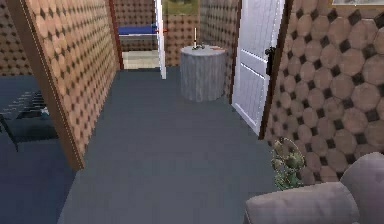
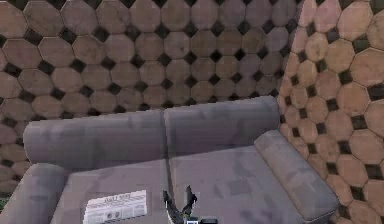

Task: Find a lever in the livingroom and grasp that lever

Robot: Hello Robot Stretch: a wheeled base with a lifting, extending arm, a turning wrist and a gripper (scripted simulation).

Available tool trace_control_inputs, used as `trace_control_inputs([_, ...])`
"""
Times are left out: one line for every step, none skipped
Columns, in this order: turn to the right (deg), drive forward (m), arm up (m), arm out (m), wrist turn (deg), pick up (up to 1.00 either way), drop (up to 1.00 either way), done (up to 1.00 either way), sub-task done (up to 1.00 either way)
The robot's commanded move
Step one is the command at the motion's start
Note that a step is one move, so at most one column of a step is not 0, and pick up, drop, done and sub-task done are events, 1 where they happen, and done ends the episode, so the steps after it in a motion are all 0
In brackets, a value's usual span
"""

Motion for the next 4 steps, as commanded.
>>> trace_control_inputs([0.0, 0.0, -0.3, 0.0, 0.0, 0.0, 0.0, 0.0, 0.0])
trace_control_inputs([0.0, 0.0, 0.0, 0.0, 0.0, 1.0, 0.0, 0.0, 0.0])
trace_control_inputs([0.0, 0.0, 0.1, 0.0, 0.0, 0.0, 0.0, 0.0, 0.0])
trace_control_inputs([0.0, 0.0, 0.0, 0.0, 0.0, 0.0, 0.0, 1.0, 0.0])
